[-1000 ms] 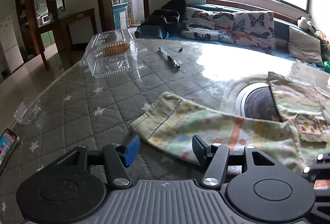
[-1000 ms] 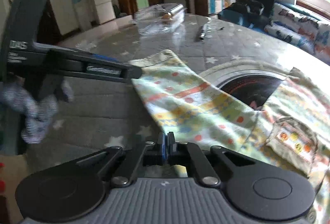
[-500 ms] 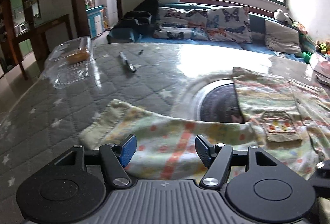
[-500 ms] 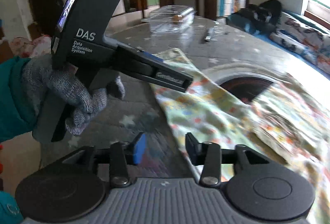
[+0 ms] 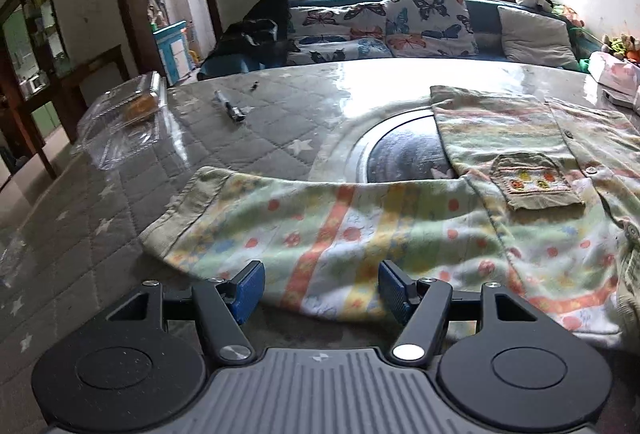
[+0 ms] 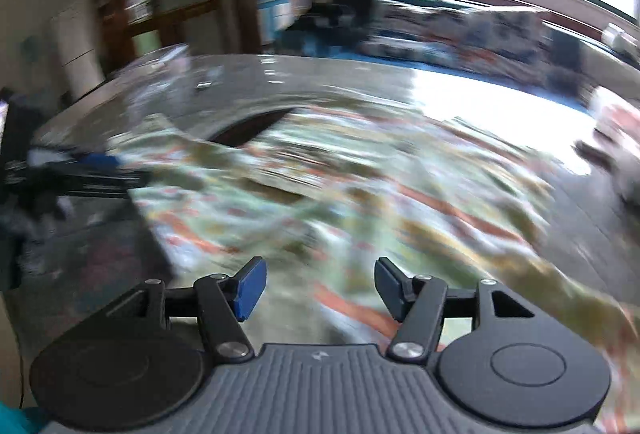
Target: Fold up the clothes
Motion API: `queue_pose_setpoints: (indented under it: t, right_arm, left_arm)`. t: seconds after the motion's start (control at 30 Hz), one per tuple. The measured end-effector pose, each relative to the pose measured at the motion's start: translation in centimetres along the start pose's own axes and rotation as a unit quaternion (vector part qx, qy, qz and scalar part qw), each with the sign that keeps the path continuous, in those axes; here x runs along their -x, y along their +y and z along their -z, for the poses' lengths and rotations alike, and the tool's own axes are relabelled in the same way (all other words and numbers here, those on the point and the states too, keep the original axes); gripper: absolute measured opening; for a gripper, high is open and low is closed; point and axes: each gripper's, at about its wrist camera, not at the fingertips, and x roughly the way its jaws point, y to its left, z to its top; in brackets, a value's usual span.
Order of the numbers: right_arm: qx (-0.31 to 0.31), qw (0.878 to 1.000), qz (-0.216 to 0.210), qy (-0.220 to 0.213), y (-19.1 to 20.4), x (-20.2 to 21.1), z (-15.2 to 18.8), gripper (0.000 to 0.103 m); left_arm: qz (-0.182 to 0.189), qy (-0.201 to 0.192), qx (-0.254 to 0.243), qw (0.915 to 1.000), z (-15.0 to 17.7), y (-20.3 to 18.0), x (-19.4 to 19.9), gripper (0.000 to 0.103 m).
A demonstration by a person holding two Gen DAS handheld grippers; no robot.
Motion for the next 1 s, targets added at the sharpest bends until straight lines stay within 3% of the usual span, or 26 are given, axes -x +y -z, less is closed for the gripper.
queue_pose_setpoints:
  t: [0.23, 0.53, 0.87, 1.0]
  right_arm:
    - [-0.051, 0.998, 0.025, 0.008, -3.8, 2.0, 3.9, 0.068]
    - [-0.113, 0.988, 0.102, -0.037, -8.9, 5.2, 4.9, 0.071]
    - [-0.169, 0.951, 0.253, -0.043, -17.3, 7.5, 7.7, 0.071]
    - [-0.184, 0.937, 0.293, -0.042, -19.7, 8.2, 8.8, 0.071]
  left_arm:
    - [-0.001, 0.005, 0.002, 1.0, -0.4, -0.5, 1.4, 0.073]
    - [0.066, -0.022, -0.02, 0.9974, -2.7, -5.5, 3.4, 0.083]
    - [0.112, -0.023, -0.06, 0.9916, -3.6, -10.8, 3.4, 0.086]
    - [0.121, -0.021, -0.069, 0.99, -3.8, -12.2, 3.3, 0.088]
